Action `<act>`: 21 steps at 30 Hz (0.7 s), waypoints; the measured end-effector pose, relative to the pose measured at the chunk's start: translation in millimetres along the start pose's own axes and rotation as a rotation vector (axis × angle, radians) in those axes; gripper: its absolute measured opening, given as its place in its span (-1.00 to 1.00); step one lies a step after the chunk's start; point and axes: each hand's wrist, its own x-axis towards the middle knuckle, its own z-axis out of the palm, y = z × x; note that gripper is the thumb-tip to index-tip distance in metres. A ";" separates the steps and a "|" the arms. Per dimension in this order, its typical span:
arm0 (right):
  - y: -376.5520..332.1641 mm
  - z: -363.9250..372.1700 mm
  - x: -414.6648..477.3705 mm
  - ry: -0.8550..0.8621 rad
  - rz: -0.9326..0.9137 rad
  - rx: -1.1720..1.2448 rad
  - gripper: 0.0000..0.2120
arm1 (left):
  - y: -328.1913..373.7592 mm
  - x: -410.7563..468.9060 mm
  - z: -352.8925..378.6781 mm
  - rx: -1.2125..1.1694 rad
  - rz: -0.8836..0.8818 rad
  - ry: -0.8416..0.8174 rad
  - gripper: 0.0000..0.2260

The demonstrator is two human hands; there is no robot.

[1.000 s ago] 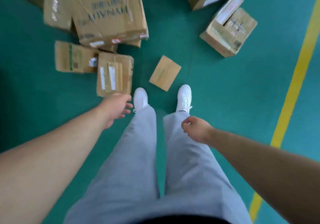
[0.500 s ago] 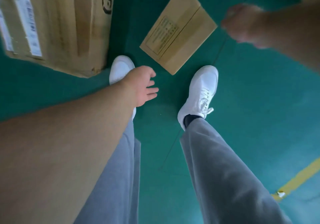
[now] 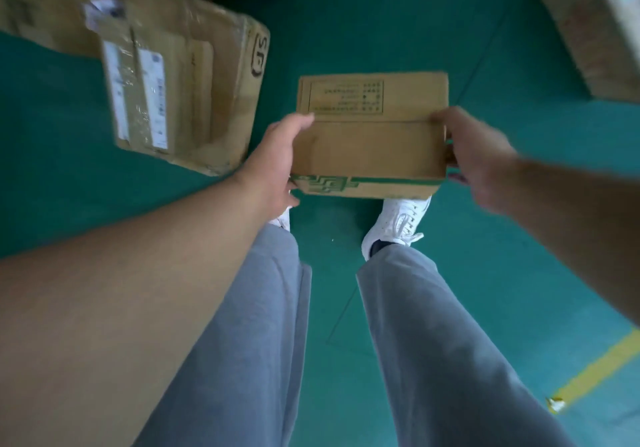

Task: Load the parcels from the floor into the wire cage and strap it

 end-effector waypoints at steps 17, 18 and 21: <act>-60.7 -146.7 -404.1 -0.410 -0.147 -0.041 -0.33 | -6.5 -420.3 -83.4 -0.305 0.135 -0.197 -0.39; -63.7 -145.2 -426.2 -0.420 -0.164 -0.080 -0.32 | -16.6 -439.8 -93.6 -0.293 0.139 -0.221 -0.40; -59.5 -127.6 -480.4 -0.461 -0.186 -0.166 -0.24 | -48.0 -483.2 -126.5 -0.293 0.160 -0.233 -0.48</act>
